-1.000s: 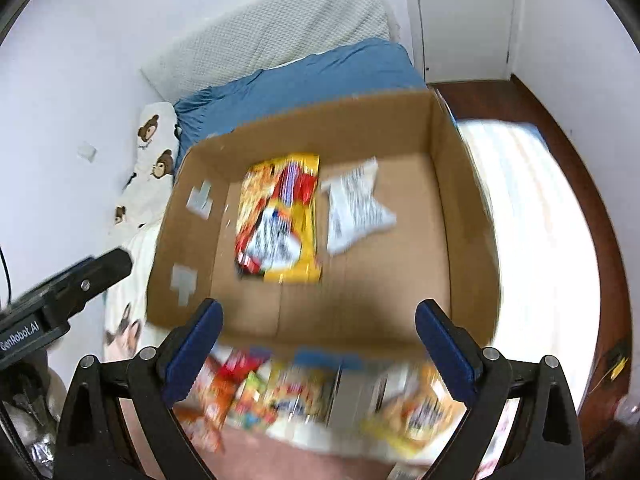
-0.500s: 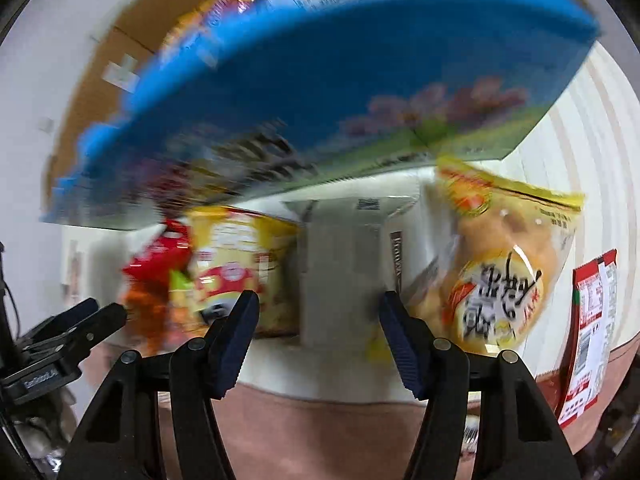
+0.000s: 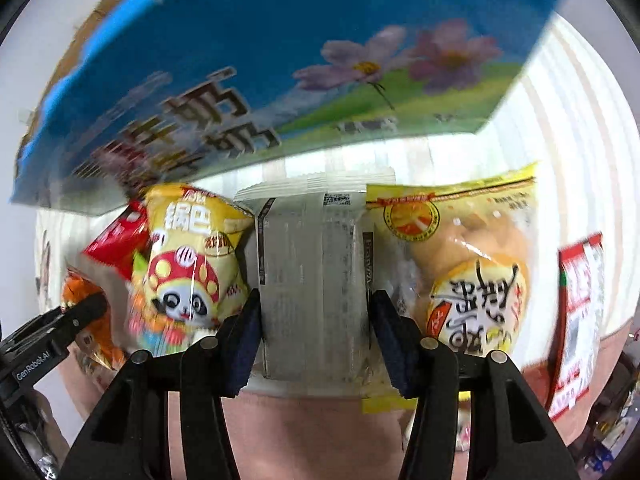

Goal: Organize snacks
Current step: 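Grasp the orange CUICUIJIAO bag with the left tool while the right tool grasps another white bread packet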

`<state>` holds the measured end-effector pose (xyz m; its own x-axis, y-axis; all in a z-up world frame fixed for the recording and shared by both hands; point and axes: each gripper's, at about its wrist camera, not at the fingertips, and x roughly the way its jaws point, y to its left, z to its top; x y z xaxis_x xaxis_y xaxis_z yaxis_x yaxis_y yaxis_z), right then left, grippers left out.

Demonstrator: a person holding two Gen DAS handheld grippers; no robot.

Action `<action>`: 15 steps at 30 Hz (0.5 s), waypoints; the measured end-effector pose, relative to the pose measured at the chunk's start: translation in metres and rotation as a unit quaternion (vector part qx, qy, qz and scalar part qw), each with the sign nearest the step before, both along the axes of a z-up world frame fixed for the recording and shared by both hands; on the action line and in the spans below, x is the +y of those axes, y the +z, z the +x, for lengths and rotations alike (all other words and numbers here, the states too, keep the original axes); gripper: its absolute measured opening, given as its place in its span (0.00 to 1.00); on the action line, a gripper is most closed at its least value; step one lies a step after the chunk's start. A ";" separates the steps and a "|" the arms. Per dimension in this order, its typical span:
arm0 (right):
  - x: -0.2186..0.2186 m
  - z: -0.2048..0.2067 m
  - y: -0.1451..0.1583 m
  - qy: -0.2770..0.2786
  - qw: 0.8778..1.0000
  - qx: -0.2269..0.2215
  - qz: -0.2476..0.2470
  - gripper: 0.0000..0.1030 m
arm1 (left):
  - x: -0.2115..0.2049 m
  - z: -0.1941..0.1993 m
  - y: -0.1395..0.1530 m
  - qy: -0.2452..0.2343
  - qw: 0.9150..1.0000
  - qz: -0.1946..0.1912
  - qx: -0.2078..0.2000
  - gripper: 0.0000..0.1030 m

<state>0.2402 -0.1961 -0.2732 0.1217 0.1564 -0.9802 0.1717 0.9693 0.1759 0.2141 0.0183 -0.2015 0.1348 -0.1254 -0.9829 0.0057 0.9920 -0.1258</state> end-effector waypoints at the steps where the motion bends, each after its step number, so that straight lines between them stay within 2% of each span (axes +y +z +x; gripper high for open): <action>1: -0.001 -0.009 0.004 0.003 1.000 0.000 0.006 0.54 | -0.003 -0.007 0.005 0.000 1.000 0.003 -0.003 0.44; 4: 0.001 -0.039 0.013 0.021 0.999 0.011 0.023 0.54 | -0.015 -0.041 0.017 -0.001 1.000 -0.006 -0.003 0.44; 7: 0.004 -0.075 0.015 0.040 0.999 0.023 0.025 0.54 | -0.031 -0.079 0.011 -0.010 1.000 -0.002 0.012 0.44; 11: 0.004 -0.117 0.002 0.050 0.997 0.057 0.031 0.54 | -0.045 -0.117 -0.024 -0.012 0.998 -0.015 0.064 0.44; 15: 0.006 -0.145 -0.022 0.051 0.994 0.090 0.028 0.56 | -0.059 -0.140 -0.057 -0.022 0.995 -0.015 0.096 0.44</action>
